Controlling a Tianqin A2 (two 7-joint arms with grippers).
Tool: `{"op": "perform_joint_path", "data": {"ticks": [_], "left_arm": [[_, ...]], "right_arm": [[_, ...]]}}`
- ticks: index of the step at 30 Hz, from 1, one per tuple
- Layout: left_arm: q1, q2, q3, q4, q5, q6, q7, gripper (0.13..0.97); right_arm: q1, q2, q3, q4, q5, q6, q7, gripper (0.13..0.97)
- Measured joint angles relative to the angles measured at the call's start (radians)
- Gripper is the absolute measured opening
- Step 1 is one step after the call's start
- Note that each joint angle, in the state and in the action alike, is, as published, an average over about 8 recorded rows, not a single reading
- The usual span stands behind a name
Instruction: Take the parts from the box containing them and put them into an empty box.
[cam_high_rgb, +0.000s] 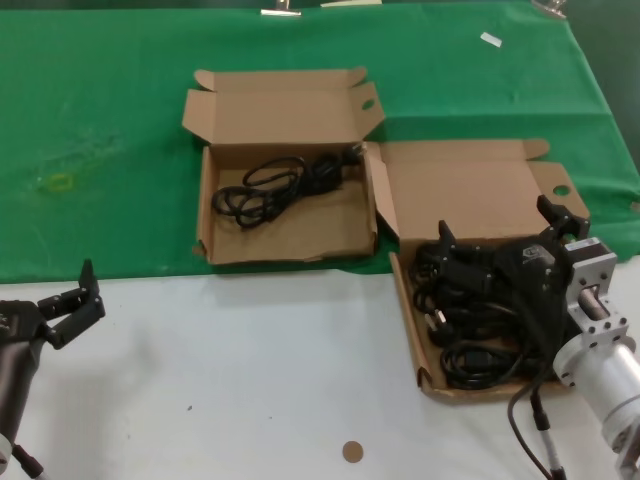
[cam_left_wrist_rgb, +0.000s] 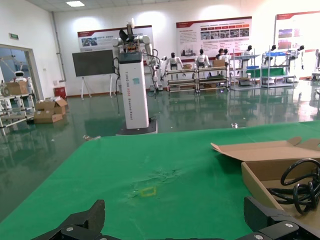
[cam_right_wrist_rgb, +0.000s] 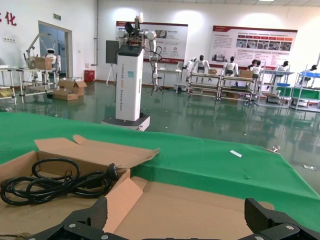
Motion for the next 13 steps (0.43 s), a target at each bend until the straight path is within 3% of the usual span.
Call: {"op": "perform_joint_path", "data": {"ticks": [13], "left_arm": [[0.0,0.0,0.0,0.0,0.0,0.0,-0.001,0.966]], "right_arm": [[0.0,0.0,0.0,0.0,0.0,0.0,0.0,0.966]]}}
